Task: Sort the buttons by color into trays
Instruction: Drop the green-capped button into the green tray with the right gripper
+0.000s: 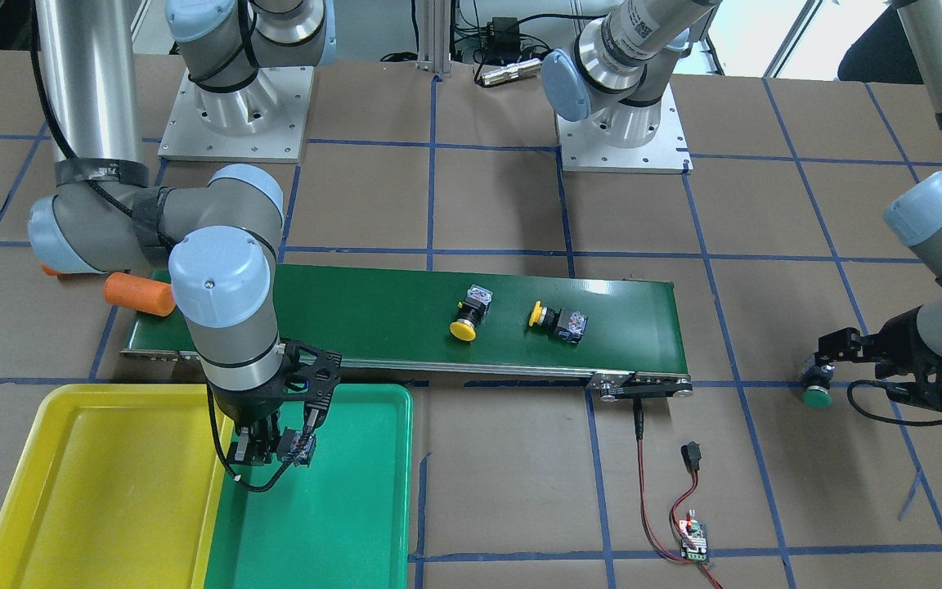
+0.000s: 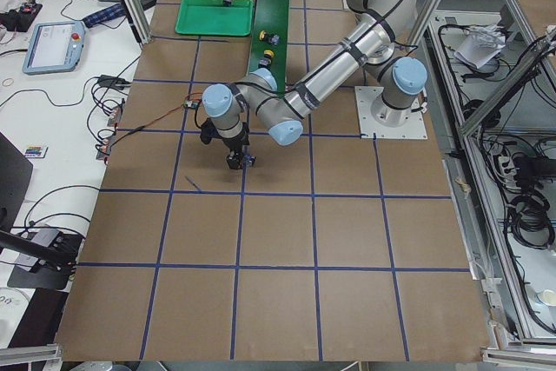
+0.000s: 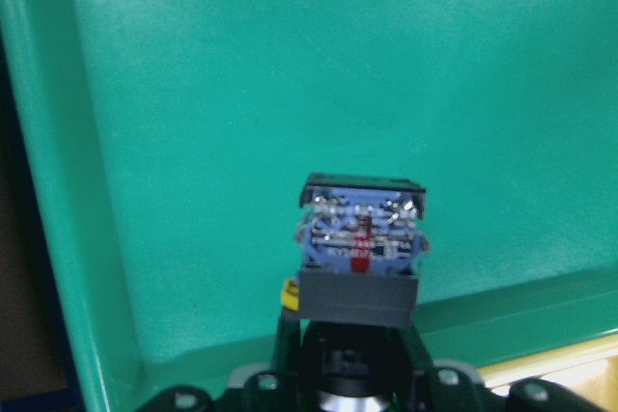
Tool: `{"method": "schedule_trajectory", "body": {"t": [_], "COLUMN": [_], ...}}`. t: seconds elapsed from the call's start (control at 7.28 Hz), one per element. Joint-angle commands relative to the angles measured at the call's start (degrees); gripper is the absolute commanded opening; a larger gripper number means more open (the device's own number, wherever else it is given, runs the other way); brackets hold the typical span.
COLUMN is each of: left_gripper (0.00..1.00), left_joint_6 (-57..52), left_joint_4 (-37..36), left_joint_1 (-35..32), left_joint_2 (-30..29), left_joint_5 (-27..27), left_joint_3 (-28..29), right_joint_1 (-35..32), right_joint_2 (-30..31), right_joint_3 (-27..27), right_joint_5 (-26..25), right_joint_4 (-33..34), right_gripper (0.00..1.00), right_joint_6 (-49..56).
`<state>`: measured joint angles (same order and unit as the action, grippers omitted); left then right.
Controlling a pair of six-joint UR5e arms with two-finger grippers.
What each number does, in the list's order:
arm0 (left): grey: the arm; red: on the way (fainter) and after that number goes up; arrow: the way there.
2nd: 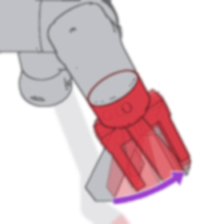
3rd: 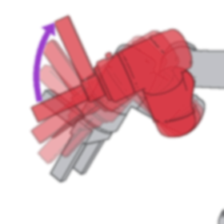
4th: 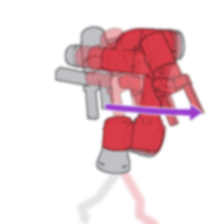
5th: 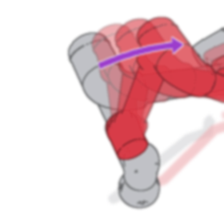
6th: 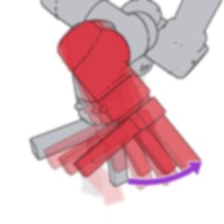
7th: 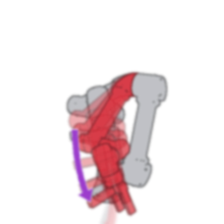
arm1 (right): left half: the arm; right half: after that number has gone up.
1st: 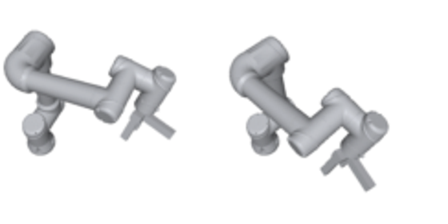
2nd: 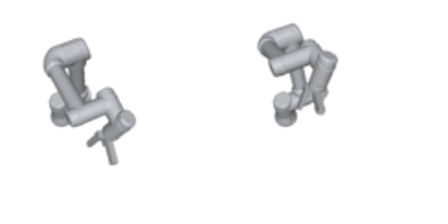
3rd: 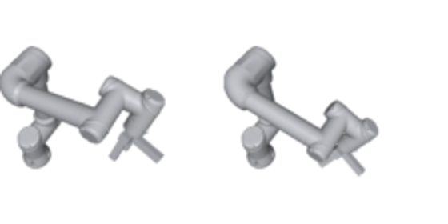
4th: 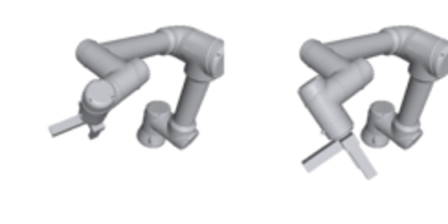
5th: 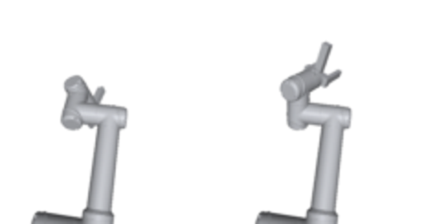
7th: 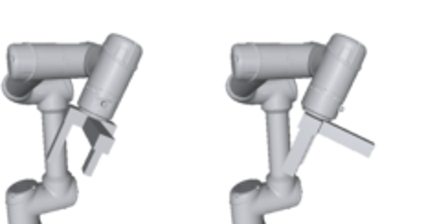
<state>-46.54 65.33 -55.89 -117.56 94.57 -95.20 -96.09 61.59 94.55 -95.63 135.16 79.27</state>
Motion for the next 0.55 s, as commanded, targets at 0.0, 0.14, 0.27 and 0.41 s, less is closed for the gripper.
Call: {"method": "schedule_trajectory", "body": {"t": [0.0,0.14,0.27,0.41], "left_gripper": [1.0,0.71,0.51,0.44], "left_joint_6": [-2.85,-3.64,-3.21,-3.38], "left_joint_4": [-1.25,-2.83,-2.84,-2.93], "left_joint_1": [-0.01,-0.1,-0.1,-0.01], "left_joint_2": [-0.74,-0.83,-1.62,-1.97], "left_joint_5": [-0.18,0.08,-0.17,-0.35], "left_joint_3": [-1.74,-1.83,-1.92,-1.92], "right_joint_1": [-0.06,-0.06,0.2,0.12], "right_joint_2": [-0.77,-0.51,0.63,3.51], "right_joint_3": [-0.33,-0.16,1.15,4.99], "right_joint_5": [0.88,0.89,0.71,0.36], "right_joint_4": [0.1,-0.34,-0.43,-0.52], "right_gripper": [1.0,1.0,1.0,1.0], "right_joint_6": [-0.08,-0.08,0.35,0.62]}}
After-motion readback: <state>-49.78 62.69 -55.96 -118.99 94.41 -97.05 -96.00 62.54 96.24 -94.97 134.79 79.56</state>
